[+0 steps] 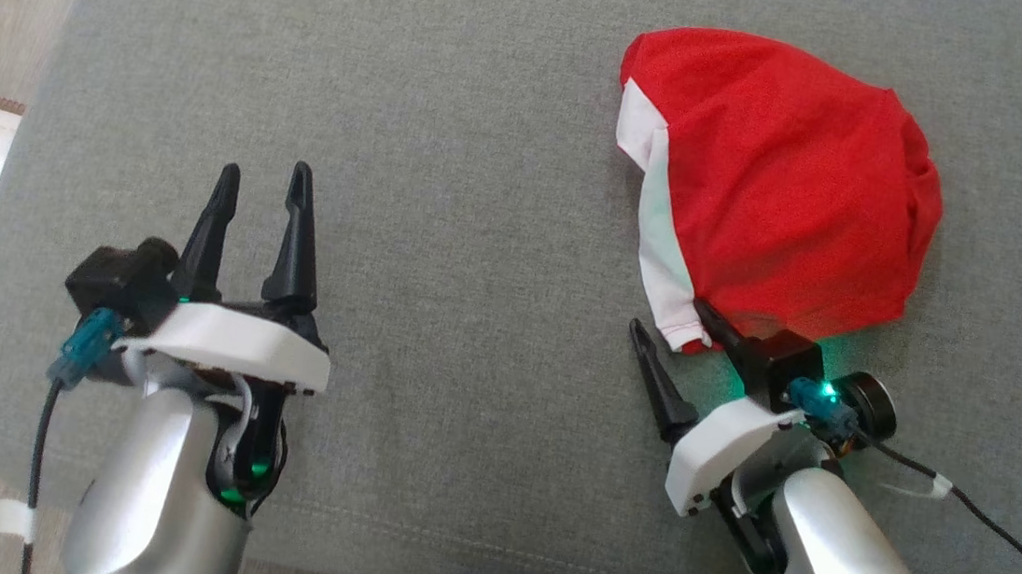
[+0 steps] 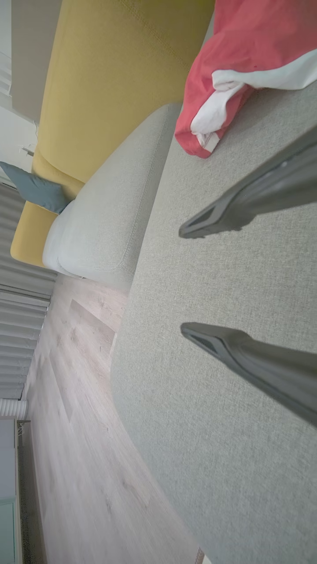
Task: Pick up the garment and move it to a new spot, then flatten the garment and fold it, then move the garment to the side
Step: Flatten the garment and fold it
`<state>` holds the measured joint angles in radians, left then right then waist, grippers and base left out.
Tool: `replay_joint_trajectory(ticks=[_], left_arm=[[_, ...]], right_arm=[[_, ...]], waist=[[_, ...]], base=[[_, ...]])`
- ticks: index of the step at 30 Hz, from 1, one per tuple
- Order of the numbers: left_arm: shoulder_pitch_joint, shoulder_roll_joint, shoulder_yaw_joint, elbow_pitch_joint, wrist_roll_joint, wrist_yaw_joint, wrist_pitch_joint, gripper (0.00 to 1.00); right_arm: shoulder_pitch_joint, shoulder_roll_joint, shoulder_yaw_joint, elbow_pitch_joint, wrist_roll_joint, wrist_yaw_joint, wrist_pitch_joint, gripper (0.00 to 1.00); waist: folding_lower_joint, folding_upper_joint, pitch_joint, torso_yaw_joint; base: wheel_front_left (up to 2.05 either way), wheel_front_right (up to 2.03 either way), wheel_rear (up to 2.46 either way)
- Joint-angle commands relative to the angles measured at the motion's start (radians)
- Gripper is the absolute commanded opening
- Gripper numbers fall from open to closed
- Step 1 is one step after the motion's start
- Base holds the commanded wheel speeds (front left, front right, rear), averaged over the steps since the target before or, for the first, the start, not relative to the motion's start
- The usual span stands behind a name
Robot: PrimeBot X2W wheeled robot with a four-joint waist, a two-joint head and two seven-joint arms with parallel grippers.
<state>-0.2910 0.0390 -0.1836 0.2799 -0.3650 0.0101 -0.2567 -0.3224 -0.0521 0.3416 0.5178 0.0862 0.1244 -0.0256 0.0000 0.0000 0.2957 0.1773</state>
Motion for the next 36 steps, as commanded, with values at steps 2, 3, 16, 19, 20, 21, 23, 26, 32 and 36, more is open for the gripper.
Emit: replay_joint_trajectory(ticks=[2, 3, 16, 19, 20, 21, 23, 26, 32, 36], left_arm=[[-0.036, 0.011, 0.03, -0.035, -0.005, 0.006, -0.005, 1.0], [-0.039, 0.011, 0.032, -0.035, -0.006, 0.006, -0.005, 1.0], [-0.022, 0.011, 0.059, -0.025, 0.02, 0.0, -0.005, 1.0], [-0.016, 0.011, 0.063, -0.024, 0.028, -0.003, -0.005, 1.0], [-0.013, 0.011, 0.063, -0.024, 0.03, -0.005, -0.005, 1.0], [-0.011, 0.011, 0.062, -0.025, 0.032, -0.006, -0.005, 1.0], [-0.009, 0.011, 0.057, -0.025, 0.036, -0.009, -0.005, 1.0], [-0.009, 0.011, 0.045, -0.026, 0.043, -0.015, -0.005, 1.0], [-0.018, 0.011, -0.002, -0.018, 0.062, -0.035, -0.005, 1.0], [-0.023, 0.011, -0.05, 0.001, 0.065, -0.057, -0.005, 1.0]], right_arm=[[-0.008, 0.002, 0.017, 0.005, -0.007, 0.006, 0.017, 0.96], [-0.011, 0.002, 0.017, 0.011, -0.007, 0.006, 0.021, 0.28], [0.019, -0.004, -0.092, -0.015, -0.099, 0.006, -0.003, 0.0], [0.047, -0.027, -0.143, -0.068, -0.118, 0.006, -0.008, 0.0], [0.056, -0.036, -0.161, -0.09, -0.119, 0.006, -0.008, 0.0], [0.064, -0.046, -0.181, -0.114, -0.118, 0.006, -0.006, 0.0], [0.078, -0.063, -0.221, -0.163, -0.111, 0.006, -0.003, 0.0], [0.09, -0.082, -0.289, -0.232, -0.093, 0.006, 0.011, 0.0], [0.083, -0.101, -0.352, -0.306, -0.07, 0.006, 0.041, 0.0], [0.073, -0.108, -0.358, -0.325, -0.064, 0.006, 0.055, 0.0]], waist=[[0.0, 0.0, 0.005, 0.0], [0.0, 0.0, 0.006, -0.001], [0.0, 0.0, -0.056, -0.077], [0.0, 0.0, -0.074, -0.112], [0.0, 0.0, -0.078, -0.124], [0.0, 0.0, -0.082, -0.136], [0.0, 0.0, -0.086, -0.157], [0.0, 0.0, -0.088, -0.186], [0.0, 0.0, -0.079, -0.218], [0.0, 0.0, -0.073, -0.224]], base=[[0.0, 0.0, 0.0], [0.0, 0.0, 0.0], [0.0, 0.0, 0.0], [0.0, 0.0, 0.0], [0.0, 0.0, 0.0], [0.0, 0.0, 0.0], [0.0, 0.0, 0.0], [0.0, 0.0, 0.0], [0.0, 0.0, 0.0], [0.0, 0.0, 0.0]])
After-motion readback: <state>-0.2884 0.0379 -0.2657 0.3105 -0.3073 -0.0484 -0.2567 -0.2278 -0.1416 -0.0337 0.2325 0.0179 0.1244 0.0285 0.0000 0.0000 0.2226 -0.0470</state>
